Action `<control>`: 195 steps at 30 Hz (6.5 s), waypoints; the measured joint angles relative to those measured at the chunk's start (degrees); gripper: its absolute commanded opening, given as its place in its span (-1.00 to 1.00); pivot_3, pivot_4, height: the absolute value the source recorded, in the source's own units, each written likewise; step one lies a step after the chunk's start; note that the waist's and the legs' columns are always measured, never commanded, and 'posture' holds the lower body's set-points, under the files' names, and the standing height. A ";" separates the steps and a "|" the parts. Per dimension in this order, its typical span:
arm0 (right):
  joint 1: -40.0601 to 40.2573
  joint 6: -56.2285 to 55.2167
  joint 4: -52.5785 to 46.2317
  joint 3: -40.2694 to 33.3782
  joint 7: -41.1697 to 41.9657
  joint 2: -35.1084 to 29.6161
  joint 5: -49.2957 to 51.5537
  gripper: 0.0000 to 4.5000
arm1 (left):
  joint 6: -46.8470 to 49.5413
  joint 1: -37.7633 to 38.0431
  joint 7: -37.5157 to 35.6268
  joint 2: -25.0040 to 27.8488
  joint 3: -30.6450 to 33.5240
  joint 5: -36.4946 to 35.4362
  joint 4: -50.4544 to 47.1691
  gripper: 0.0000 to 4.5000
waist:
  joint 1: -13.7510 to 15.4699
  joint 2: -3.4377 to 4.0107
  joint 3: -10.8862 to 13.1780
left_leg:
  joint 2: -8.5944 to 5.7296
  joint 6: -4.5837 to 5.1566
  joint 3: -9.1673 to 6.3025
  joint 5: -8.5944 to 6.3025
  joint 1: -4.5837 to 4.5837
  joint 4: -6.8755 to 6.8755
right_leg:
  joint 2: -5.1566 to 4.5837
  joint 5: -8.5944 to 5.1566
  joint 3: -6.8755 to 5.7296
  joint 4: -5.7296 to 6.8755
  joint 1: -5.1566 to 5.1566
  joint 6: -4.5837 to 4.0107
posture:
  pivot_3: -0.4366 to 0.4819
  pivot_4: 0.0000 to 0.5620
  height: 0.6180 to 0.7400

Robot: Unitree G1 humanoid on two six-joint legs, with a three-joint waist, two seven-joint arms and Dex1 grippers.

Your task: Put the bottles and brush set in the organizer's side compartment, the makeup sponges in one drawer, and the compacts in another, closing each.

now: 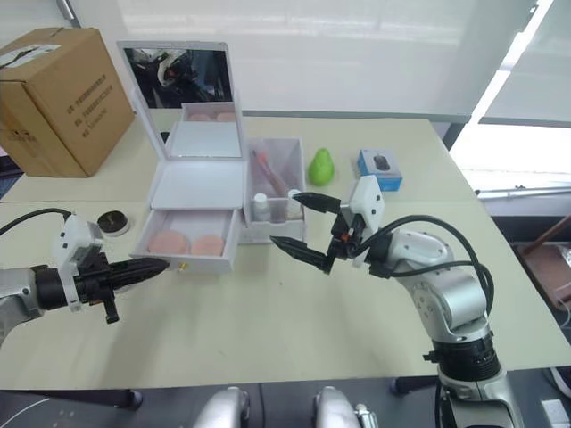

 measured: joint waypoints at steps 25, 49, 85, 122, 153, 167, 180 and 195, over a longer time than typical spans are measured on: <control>0.15 0.22 -0.78 0.11 -2.50 0.16 -1.18 1.00 | -7.37 -18.45 14.04 -14.22 -17.41 16.65 13.84 -0.99 | 0.34 -0.21 -0.18 | -0.03 0.01 -0.04 0.01 -0.09 0.09 | 0.02 0.25 -0.01 0.00 0.10 0.42 | -0.05 -0.47 0.70; -0.15 0.33 -1.00 1.65 -3.37 0.09 -1.45 1.00 | -4.19 -20.11 15.60 -14.88 -16.95 18.28 13.33 -0.99 | 0.16 -0.22 -0.18 | -0.03 0.03 -0.09 0.02 -0.11 0.13 | 0.04 0.29 -0.01 0.01 0.10 0.48 | -0.05 -0.47 0.70; 25.98 -14.92 21.50 -27.97 11.00 -18.28 -5.79 1.00 | -22.53 13.33 -7.57 7.01 32.90 10.41 47.00 0.97 | 0.03 -0.01 -0.03 | -0.02 -0.35 0.56 -0.22 0.09 -0.15 | -0.77 -0.12 -0.58 -0.03 -0.12 0.06 | -0.05 -0.47 0.70; -6.42 -0.02 3.80 1.84 13.52 -1.04 5.46 1.00 | -39.19 -4.83 48.85 -50.59 -17.78 37.91 22.76 0.97 | 0.12 0.18 -0.40 | -0.20 0.05 -0.01 0.01 -0.14 0.63 | -0.39 0.31 -0.39 -0.05 0.57 0.74 | -0.05 -0.47 0.70; -5.59 0.28 2.82 1.84 10.93 -1.40 4.42 1.00 | -40.58 -5.42 50.70 -50.11 -18.73 36.35 24.90 -0.75 | 0.17 0.19 -0.40 | -0.19 0.05 -0.01 0.00 -0.15 0.63 | -0.40 0.26 -0.39 -0.07 0.55 0.73 | -0.05 -0.47 0.70; -4.56 0.28 2.63 1.84 10.19 -2.28 3.20 1.00 | -29.33 17.04 43.27 -43.31 -22.04 33.45 -2.14 -0.75 | 0.31 0.28 -0.35 | -0.23 0.02 0.33 -0.02 -0.33 0.33 | -0.79 0.05 -0.49 -0.15 -0.04 0.41 | -0.05 -0.47 0.70; -4.56 0.28 2.95 1.84 10.15 -2.28 2.70 1.00 | -25.25 17.75 43.94 -43.64 -21.66 32.34 -5.19 0.07 | 0.15 0.27 -0.35 | -0.23 0.04 0.28 -0.01 -0.42 0.35 | -0.69 0.07 -0.45 -0.09 0.06 0.43 | -0.05 -0.47 0.70; 10.22 -1.59 8.47 -11.71 8.45 -10.23 0.98 1.00 | -22.03 31.34 13.50 -17.61 15.47 1.79 2.21 0.99 | 0.03 0.27 -0.16 | -0.16 0.00 0.28 -0.03 -0.20 0.17 | -0.80 -0.08 -0.63 -0.17 -0.17 0.25 | -0.05 -0.47 0.70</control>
